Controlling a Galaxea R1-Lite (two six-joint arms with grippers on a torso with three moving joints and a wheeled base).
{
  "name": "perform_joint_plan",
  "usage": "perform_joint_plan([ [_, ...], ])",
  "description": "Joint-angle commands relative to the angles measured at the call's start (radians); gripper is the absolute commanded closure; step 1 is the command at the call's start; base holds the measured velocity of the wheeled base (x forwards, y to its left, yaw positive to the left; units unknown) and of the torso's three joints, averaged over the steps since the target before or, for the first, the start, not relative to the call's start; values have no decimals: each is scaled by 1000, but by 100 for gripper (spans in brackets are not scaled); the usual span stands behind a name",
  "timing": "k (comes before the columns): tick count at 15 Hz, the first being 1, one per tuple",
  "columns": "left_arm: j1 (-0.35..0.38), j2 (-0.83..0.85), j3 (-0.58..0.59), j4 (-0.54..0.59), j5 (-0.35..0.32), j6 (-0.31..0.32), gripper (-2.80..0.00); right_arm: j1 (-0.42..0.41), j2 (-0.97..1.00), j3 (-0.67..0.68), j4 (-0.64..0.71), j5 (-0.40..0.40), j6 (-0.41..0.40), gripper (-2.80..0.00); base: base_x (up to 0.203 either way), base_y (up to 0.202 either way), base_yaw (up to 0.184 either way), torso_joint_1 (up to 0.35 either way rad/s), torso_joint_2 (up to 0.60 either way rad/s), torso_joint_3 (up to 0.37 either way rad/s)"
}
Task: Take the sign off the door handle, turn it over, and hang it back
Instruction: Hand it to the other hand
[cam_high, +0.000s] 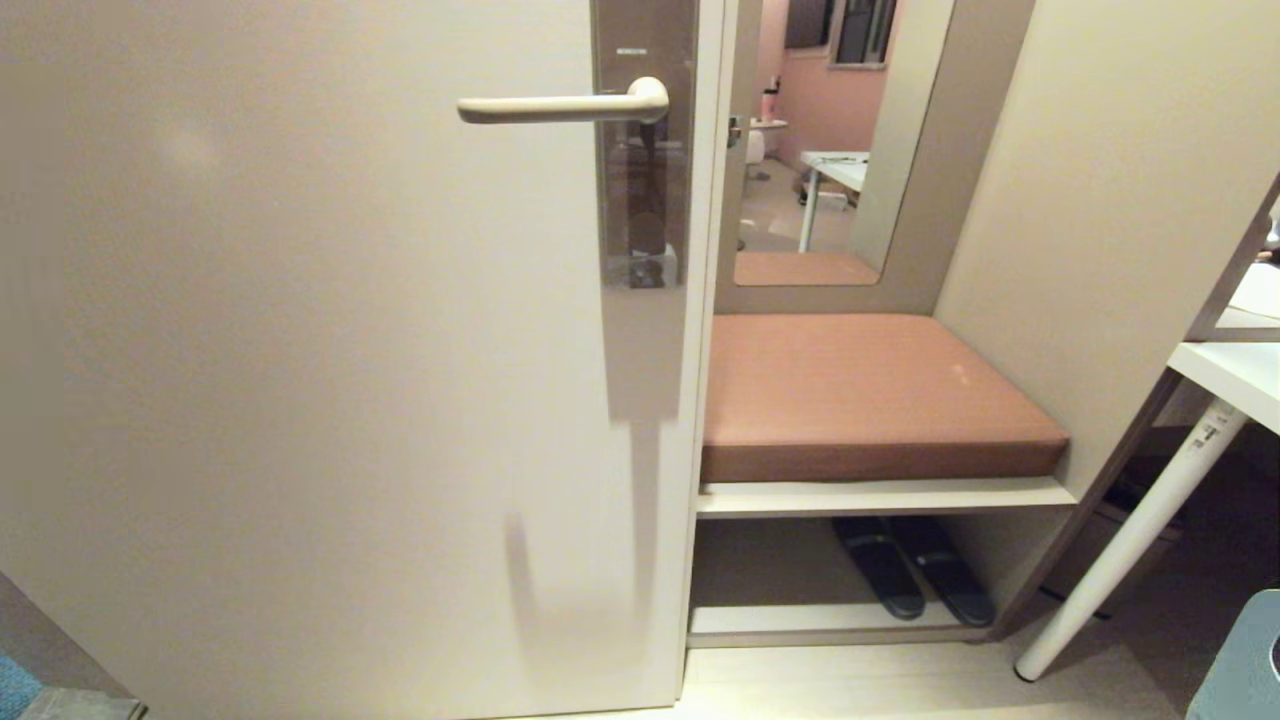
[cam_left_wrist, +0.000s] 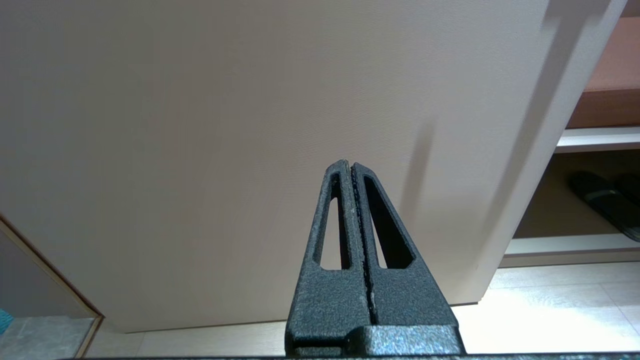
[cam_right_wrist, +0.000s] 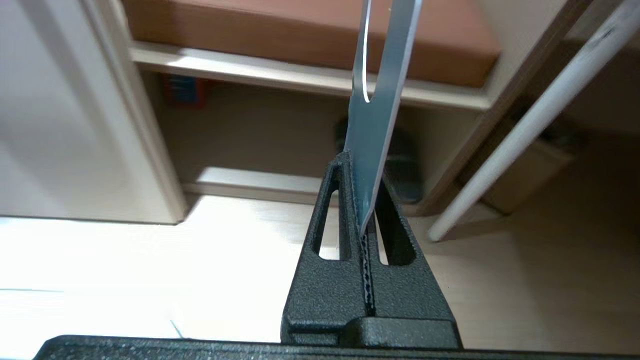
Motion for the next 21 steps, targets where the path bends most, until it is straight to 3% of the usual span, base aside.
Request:
perform_joint_plan([
  [1, 0, 2, 0, -1, 1, 0, 0, 17, -27, 0, 15, -1, 17, 0, 0, 0, 0, 0, 0, 0],
  [8, 0, 2, 0, -1, 1, 0, 0, 49, -269, 0, 52, -4, 39, 0, 0, 0, 0, 0, 0, 0],
  [21, 0, 2, 0, 0, 1, 0, 0, 49, -272, 0, 54, -5, 86, 0, 0, 0, 0, 0, 0, 0],
])
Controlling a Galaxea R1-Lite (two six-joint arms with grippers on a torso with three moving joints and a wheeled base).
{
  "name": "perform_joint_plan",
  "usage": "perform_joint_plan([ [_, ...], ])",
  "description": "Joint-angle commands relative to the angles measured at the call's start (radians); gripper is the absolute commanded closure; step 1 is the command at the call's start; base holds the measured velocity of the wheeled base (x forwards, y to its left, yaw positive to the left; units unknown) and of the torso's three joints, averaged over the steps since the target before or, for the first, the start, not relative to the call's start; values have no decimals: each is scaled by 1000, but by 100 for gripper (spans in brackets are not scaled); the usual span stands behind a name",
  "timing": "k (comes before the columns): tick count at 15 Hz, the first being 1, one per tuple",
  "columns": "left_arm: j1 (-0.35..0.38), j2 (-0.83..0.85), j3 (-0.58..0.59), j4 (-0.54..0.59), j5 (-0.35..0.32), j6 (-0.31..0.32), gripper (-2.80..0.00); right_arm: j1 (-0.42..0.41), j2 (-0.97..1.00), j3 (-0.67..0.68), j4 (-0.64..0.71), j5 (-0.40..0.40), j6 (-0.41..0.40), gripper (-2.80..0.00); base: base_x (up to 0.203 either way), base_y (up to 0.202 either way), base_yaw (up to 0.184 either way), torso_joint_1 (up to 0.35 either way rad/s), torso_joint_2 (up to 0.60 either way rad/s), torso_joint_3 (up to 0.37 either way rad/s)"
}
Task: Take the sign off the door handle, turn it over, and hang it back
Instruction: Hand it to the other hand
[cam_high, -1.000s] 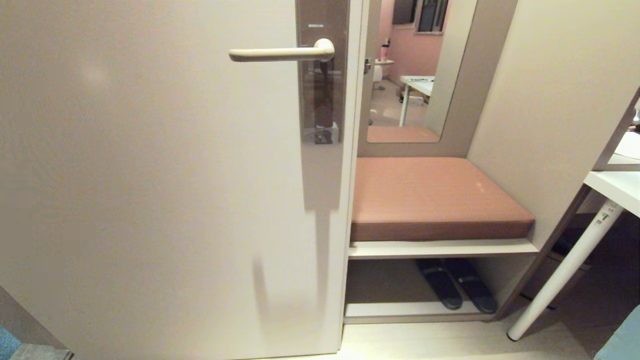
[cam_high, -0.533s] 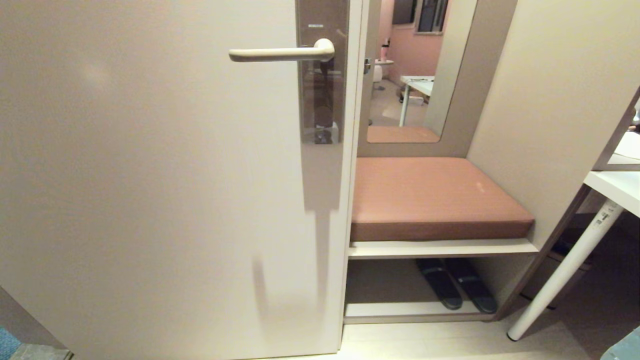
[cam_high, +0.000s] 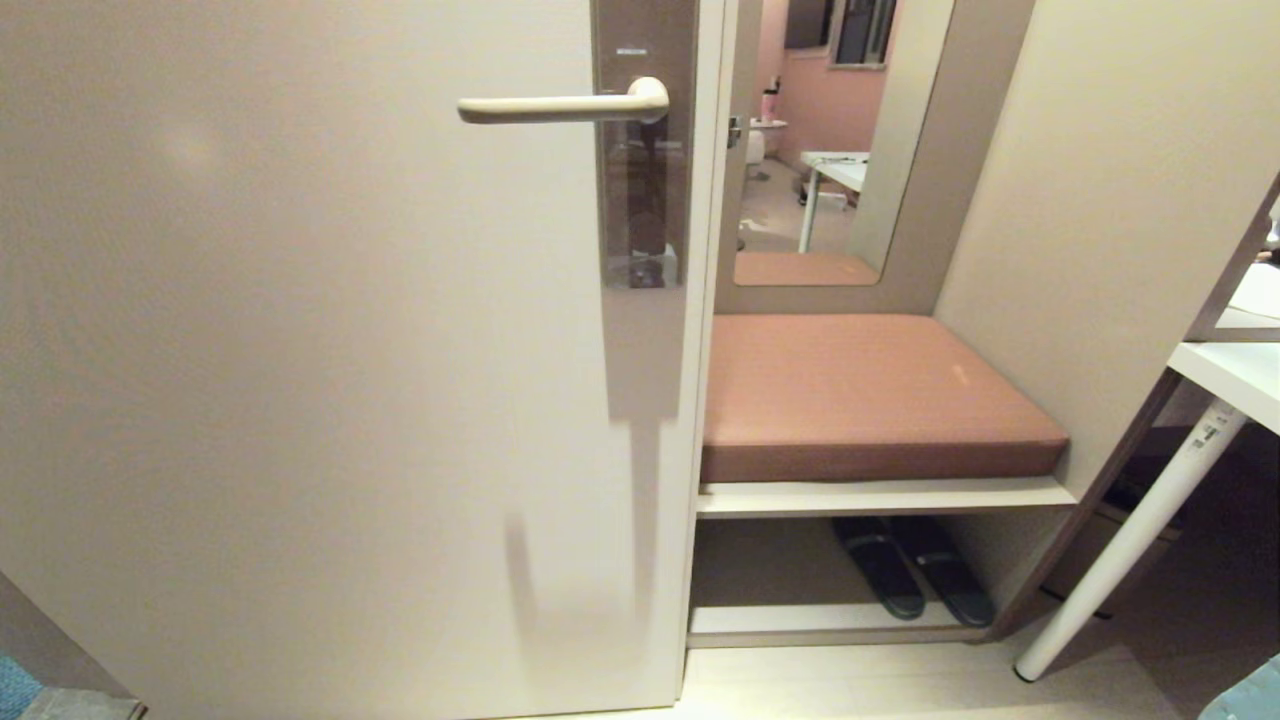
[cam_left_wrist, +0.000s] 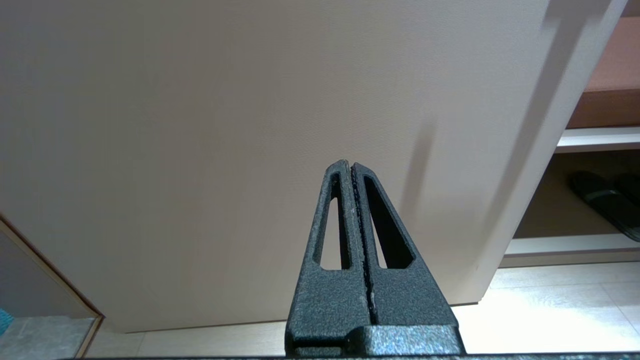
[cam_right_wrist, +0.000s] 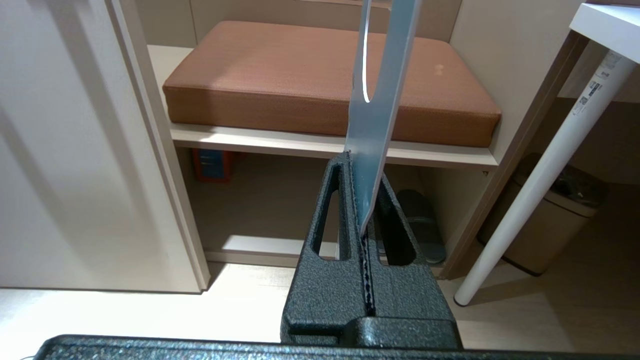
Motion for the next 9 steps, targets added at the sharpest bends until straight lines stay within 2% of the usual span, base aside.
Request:
perform_joint_plan([
  [1, 0, 2, 0, 0, 1, 0, 0, 0, 1, 0, 0, 1, 0, 0, 0, 0, 0, 0, 0, 0],
  [9, 0, 2, 0, 1, -1, -4, 0, 0, 1, 0, 0, 1, 0, 0, 0, 0, 0, 0, 0, 0],
])
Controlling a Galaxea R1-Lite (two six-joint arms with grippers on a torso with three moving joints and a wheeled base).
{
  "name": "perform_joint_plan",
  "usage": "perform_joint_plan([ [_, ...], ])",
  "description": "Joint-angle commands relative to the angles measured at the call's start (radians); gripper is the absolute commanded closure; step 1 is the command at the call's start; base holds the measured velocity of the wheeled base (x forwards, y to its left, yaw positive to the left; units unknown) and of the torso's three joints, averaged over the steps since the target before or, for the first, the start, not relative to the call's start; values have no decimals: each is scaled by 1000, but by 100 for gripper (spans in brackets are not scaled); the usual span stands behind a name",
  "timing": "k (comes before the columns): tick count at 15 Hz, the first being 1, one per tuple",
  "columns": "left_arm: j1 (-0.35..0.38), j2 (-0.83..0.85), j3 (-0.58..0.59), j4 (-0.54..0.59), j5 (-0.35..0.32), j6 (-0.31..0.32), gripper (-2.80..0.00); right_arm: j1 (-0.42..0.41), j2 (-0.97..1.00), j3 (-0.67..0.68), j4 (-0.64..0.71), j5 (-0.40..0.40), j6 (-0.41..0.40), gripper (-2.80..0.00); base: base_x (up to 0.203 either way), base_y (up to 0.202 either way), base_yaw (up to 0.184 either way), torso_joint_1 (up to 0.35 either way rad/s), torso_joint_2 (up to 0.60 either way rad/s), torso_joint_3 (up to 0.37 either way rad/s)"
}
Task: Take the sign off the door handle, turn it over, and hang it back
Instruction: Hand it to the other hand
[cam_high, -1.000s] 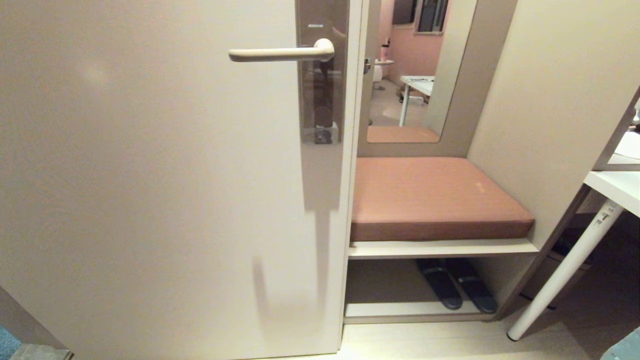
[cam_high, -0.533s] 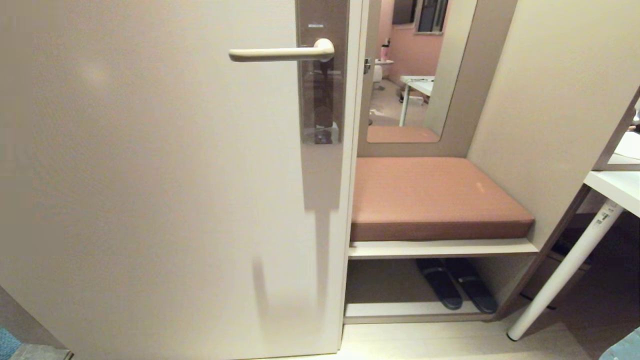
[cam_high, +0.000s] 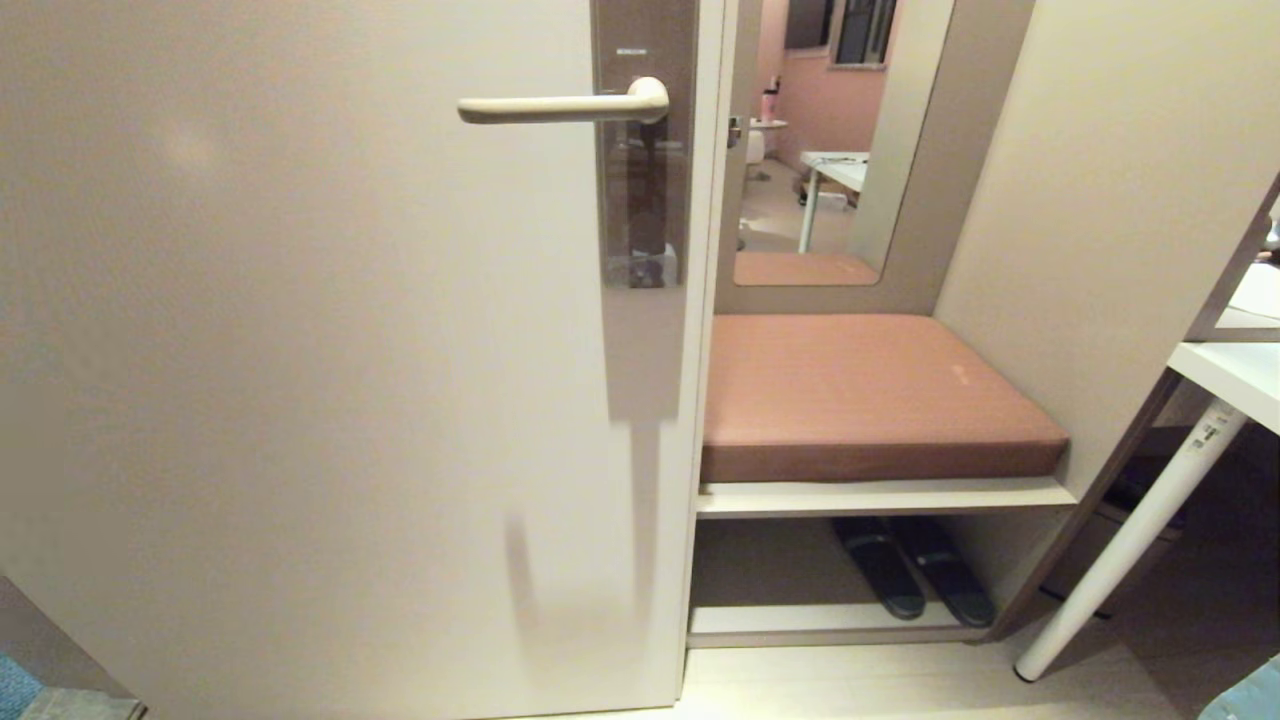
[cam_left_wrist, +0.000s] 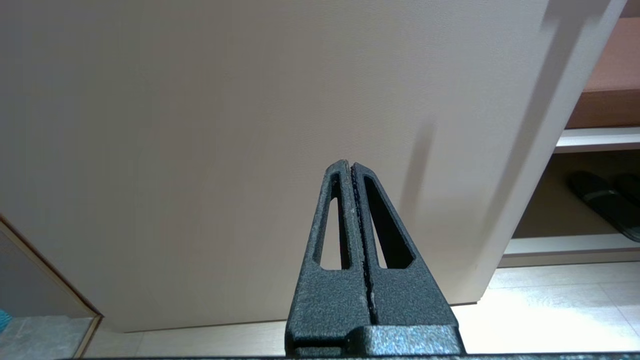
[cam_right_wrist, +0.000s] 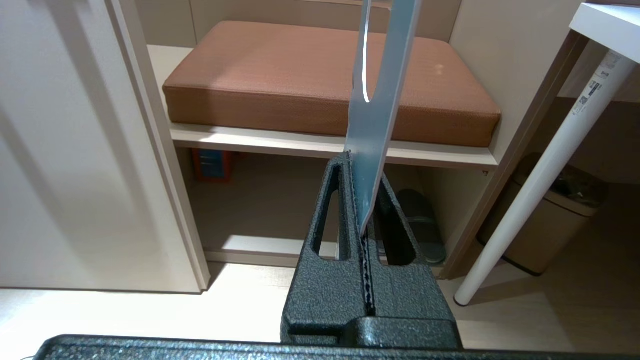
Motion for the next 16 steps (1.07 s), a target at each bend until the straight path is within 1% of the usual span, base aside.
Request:
perform_joint_plan([
  [1, 0, 2, 0, 0, 3, -17, 0, 0, 1, 0, 0, 1, 0, 0, 0, 0, 0, 0, 0, 0],
  [3, 0, 2, 0, -2, 6, -33, 0, 1, 1, 0, 0, 1, 0, 0, 0, 0, 0, 0, 0, 0],
  [6, 0, 2, 0, -3, 8, -83, 0, 1, 1, 0, 0, 1, 0, 0, 0, 0, 0, 0, 0, 0],
  [9, 0, 2, 0, -3, 8, -85, 0, 0, 1, 0, 0, 1, 0, 0, -3, -44, -4, 0, -1, 2],
  [16, 0, 2, 0, -3, 8, -85, 0, 1, 1, 0, 0, 1, 0, 0, 0, -191, 0, 0, 2, 2],
])
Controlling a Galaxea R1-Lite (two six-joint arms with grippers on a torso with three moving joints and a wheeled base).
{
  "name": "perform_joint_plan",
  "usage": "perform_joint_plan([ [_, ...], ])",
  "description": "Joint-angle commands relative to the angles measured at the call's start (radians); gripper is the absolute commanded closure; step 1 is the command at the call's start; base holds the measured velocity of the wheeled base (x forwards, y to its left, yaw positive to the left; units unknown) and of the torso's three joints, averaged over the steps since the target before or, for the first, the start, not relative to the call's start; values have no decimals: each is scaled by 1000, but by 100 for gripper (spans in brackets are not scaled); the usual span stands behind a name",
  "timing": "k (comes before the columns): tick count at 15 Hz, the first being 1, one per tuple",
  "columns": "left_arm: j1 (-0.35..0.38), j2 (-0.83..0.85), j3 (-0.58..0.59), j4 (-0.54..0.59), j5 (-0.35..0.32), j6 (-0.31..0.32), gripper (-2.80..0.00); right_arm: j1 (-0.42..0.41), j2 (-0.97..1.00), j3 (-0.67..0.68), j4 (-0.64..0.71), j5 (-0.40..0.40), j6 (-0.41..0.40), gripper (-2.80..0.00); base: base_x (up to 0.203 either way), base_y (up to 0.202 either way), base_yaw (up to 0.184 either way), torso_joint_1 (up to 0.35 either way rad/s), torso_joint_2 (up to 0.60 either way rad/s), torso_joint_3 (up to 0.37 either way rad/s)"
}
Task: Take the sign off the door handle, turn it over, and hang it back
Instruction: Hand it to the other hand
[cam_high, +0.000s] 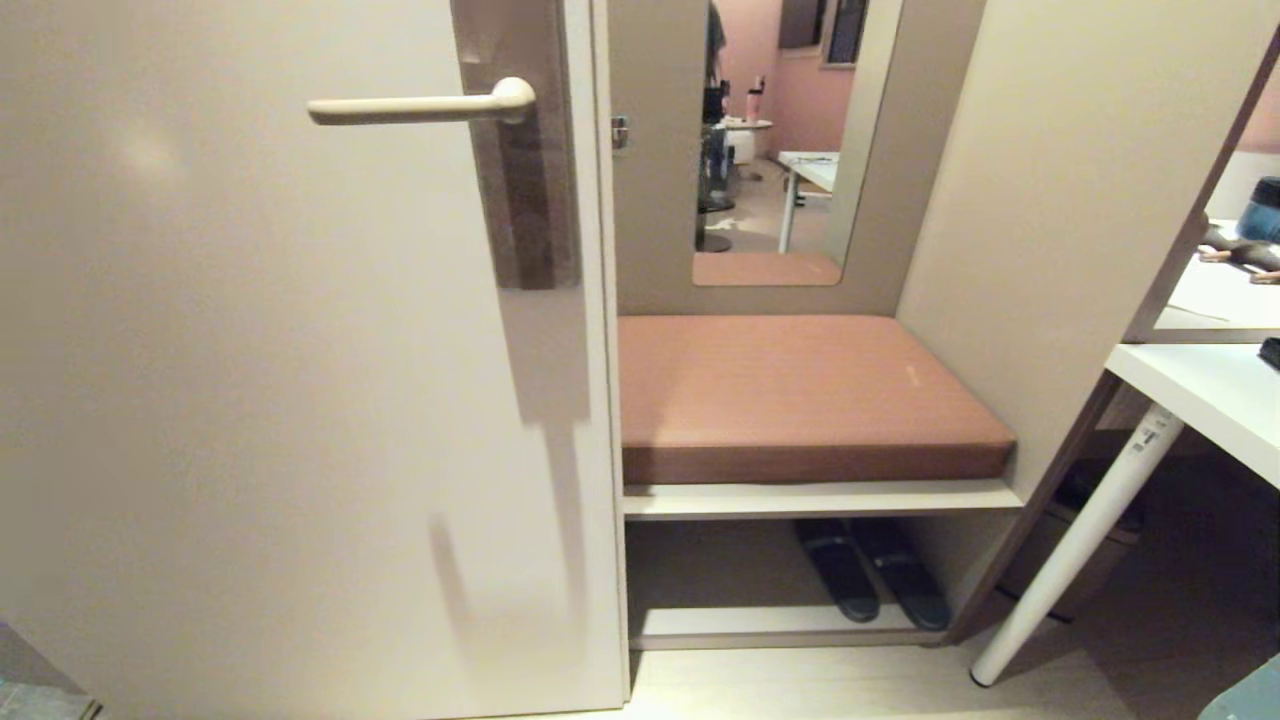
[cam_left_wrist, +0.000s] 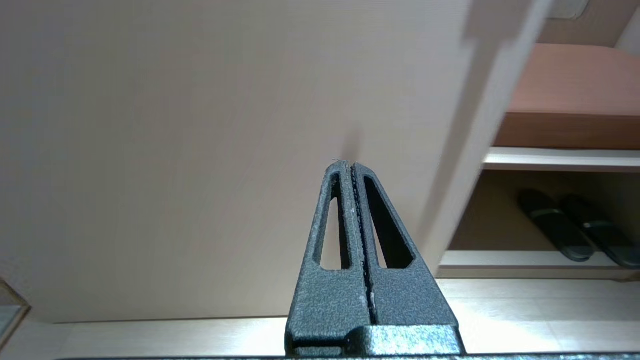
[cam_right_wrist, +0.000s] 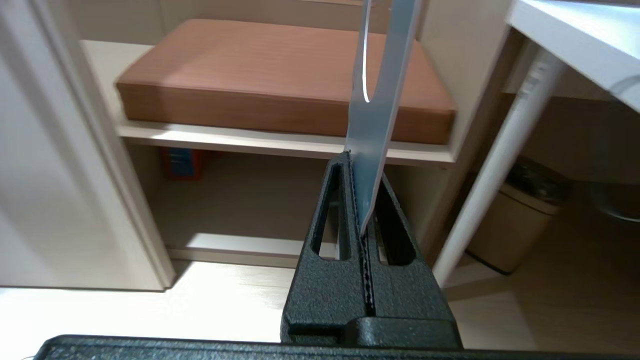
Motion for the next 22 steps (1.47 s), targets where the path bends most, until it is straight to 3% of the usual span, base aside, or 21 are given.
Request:
perform_joint_plan([
  [1, 0, 2, 0, -1, 1, -1, 0, -1, 1, 0, 0, 1, -1, 0, 0, -160, 0, -2, 2, 2],
  [22, 0, 2, 0, -1, 1, 2, 0, 0, 1, 0, 0, 1, -3, 0, 0, -5, 0, 0, 0, 0],
])
